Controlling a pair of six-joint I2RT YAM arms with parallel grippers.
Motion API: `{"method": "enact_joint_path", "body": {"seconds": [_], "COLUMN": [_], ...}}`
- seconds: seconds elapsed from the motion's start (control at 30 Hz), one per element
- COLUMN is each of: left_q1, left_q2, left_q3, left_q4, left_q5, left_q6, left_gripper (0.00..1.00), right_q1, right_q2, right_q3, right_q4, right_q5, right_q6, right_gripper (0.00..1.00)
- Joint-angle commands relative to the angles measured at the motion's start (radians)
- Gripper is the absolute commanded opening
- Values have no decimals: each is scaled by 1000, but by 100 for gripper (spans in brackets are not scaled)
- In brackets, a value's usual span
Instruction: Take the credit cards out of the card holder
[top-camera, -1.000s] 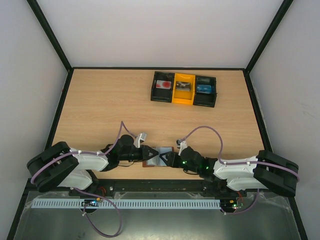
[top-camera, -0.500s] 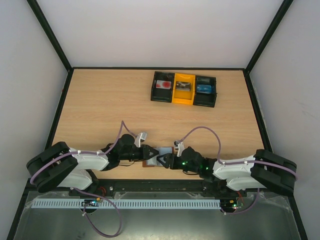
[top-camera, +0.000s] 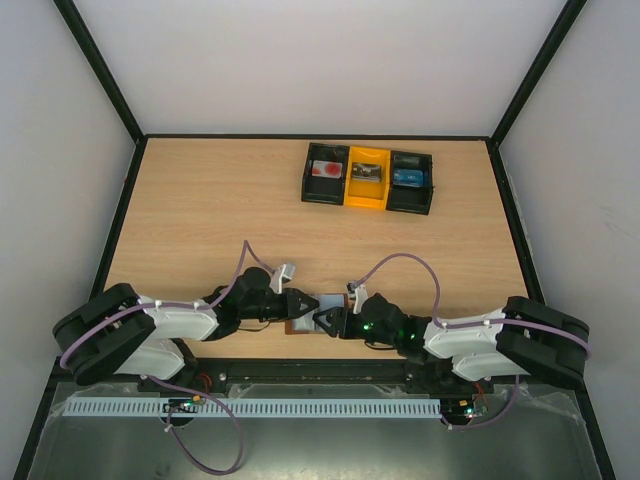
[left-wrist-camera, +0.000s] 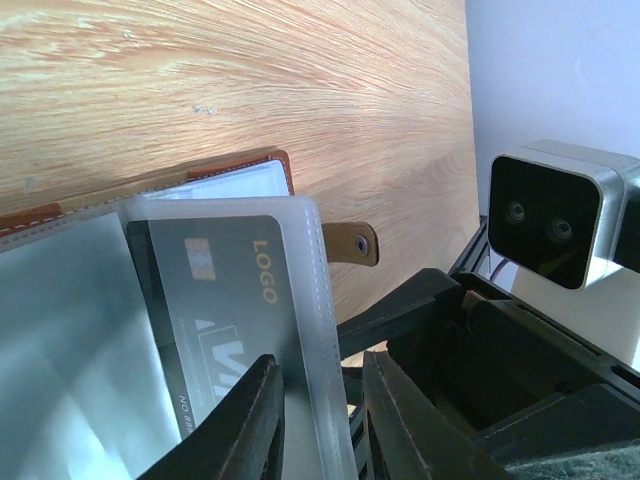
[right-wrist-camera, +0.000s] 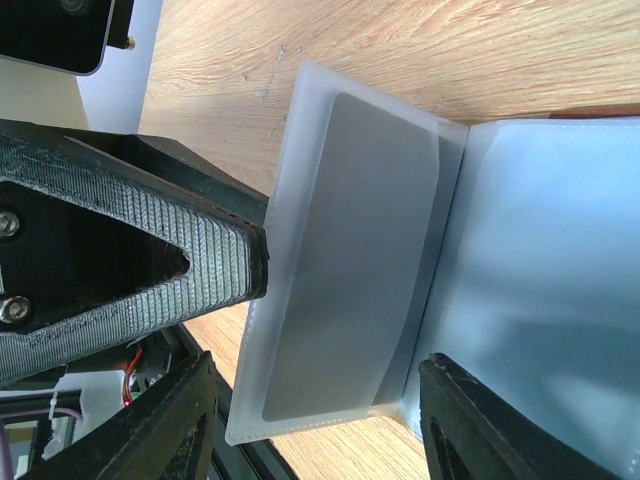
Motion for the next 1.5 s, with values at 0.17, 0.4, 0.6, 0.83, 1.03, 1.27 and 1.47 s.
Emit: {"method": "enact_joint_path", "body": {"seconds": [0.17,0.4,0.6,0.83,1.03,1.27,1.47], "left_q1": [-7,-6,-7,-7,-13,-14,-15], "left_q2": [-14,-39,-65,-82,-67,-59,-154], "left_q3": [15,10,9,10,-7,-19,-37], "left_q4": [-3,-39,-95,-118,-81,-197,-343], "left_q5": [-10,-32,-66,-76,-73,-169,-281], "left_q6": [14,22,36,46,26,27,26], "left_gripper": [23,29,32,34,35,38,39], "right_q1": [7,8,7,7,7,7,7], "right_q2": [17,-11,-31,-23,-21,-42,-51], "right_q3": [17,-1,-4,-1,3,5,3], "right_q4": [-6,-42,-74,-61,-38,-18,-16], "right_q5": [40,78,96,94,84,85,107], "right_q6": [-2,3,3,-5,-14,-23,-16], "right_gripper": [50,44,43,42,36,29,20]}}
